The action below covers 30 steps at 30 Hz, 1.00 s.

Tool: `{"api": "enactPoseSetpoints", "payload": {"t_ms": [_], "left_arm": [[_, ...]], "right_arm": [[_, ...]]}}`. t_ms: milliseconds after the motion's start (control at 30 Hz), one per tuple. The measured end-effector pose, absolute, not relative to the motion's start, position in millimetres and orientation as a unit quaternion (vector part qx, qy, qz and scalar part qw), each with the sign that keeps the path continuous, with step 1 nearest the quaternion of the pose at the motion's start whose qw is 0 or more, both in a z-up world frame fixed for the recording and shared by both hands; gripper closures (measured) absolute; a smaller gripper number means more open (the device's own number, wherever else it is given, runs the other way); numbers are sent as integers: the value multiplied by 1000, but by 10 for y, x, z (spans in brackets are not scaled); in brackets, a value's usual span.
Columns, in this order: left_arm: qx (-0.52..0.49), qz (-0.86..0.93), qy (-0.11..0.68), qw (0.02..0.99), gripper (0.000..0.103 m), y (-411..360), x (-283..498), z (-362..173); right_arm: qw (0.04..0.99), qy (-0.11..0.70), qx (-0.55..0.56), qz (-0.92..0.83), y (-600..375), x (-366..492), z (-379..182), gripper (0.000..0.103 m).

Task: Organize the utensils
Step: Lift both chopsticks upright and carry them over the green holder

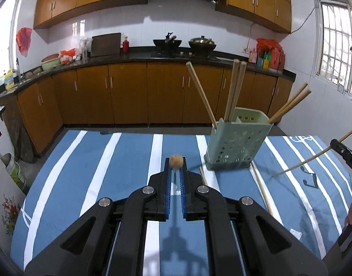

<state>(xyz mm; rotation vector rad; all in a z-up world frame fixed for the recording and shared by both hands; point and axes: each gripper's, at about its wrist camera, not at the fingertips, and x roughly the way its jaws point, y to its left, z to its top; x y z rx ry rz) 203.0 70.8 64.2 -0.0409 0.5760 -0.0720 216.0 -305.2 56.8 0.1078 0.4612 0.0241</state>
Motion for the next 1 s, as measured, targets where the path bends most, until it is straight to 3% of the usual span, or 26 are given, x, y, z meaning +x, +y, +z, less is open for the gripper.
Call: {"api": "enactPoseSetpoints", "payload": {"t_ms": [500,1000], "left_arm": [[-14,-42,270,962,96,622,2061,778],[-18,-68,244,967,96,529,1998,1038]], "right_arm": [[972,225,66,15,-3066,2173,632,95],[977,188,81,65,-3011,2032,1041,96]]}}
